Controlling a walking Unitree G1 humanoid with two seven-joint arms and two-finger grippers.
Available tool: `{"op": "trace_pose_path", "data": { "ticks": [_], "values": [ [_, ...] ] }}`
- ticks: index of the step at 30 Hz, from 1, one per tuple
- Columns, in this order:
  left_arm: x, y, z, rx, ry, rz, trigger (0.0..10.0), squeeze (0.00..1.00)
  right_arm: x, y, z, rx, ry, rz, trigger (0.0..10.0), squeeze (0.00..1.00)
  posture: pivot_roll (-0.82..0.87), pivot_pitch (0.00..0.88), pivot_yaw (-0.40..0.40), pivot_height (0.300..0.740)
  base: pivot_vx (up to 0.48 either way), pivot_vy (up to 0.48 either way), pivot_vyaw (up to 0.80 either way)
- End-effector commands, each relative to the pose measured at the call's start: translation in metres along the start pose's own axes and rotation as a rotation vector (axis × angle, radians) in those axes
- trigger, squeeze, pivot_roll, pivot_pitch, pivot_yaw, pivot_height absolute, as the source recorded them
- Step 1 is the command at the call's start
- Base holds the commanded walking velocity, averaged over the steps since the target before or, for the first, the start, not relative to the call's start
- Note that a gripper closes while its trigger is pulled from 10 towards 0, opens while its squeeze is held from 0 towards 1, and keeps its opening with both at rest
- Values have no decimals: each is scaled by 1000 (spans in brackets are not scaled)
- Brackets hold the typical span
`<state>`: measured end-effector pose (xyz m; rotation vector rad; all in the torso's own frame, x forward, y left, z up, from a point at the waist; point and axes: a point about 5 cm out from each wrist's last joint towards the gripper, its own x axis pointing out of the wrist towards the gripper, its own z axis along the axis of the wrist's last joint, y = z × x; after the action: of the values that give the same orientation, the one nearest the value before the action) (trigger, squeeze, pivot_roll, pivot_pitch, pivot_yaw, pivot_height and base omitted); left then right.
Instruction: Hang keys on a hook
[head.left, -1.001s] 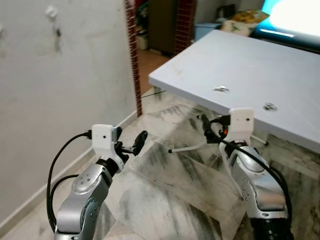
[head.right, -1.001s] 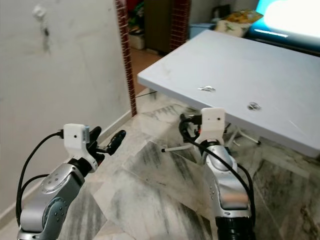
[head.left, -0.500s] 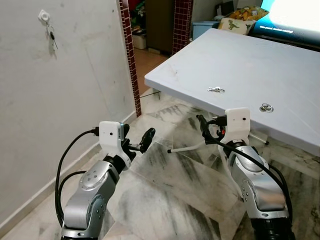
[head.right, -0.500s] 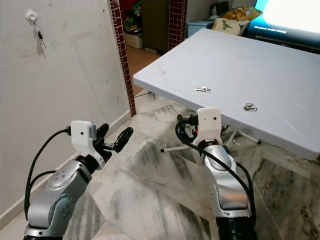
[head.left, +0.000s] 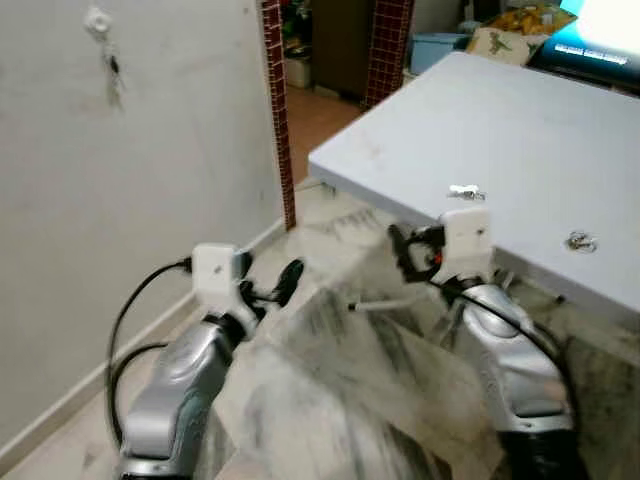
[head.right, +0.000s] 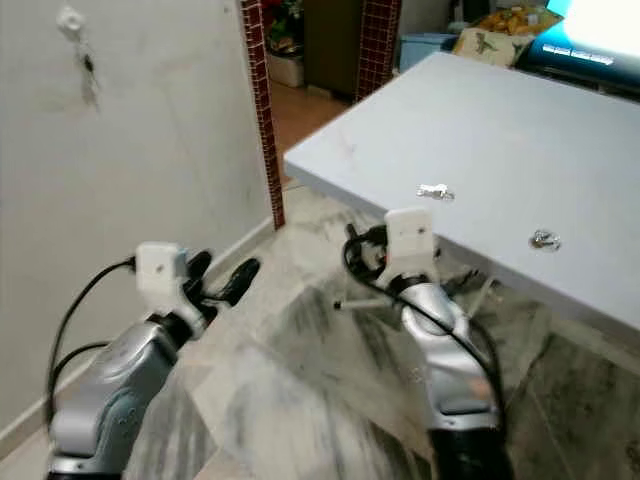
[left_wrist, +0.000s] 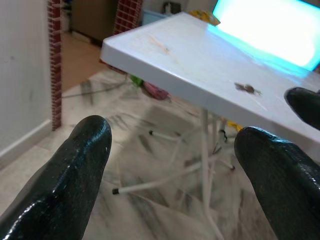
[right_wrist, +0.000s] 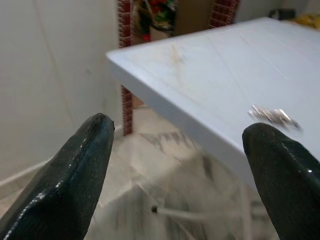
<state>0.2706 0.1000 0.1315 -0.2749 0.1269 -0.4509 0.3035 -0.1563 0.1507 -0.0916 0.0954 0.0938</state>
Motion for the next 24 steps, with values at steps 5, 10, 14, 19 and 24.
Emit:
{"op": "trace_pose_path", "data": {
  "ticks": [5, 10, 14, 19, 24],
  "values": [
    [-7, 11, 0, 13, 10, 36, 10000, 0, 2, 14, 10, 14, -35, 40, 10000, 0, -30, 69, 39, 740, 407, 62, 0],
    [-7, 11, 1, 24, 5, 32, 10000, 0, 2, 13, 7, 13, -27, 38, 10000, 0, -29, 69, 41, 740, 360, 318, 0],
    [-7, 11, 1, 23, 8, 30, 10000, 0, 2, 14, 7, 12, -25, 39, 10000, 0, -26, 63, 43, 740, 358, 318, 0],
    [-7, 11, 1, 28, 7, 22, 10000, 0, 4, 15, 9, 11, -28, 36, 10000, 0, -28, 60, 44, 740, 367, 310, 0],
    [-6, 10, 1, 28, 8, 16, 10000, 0, 4, 13, 9, 14, -29, 32, 10000, 0, -30, 58, 45, 740, 388, 283, -91]
  ]
}}
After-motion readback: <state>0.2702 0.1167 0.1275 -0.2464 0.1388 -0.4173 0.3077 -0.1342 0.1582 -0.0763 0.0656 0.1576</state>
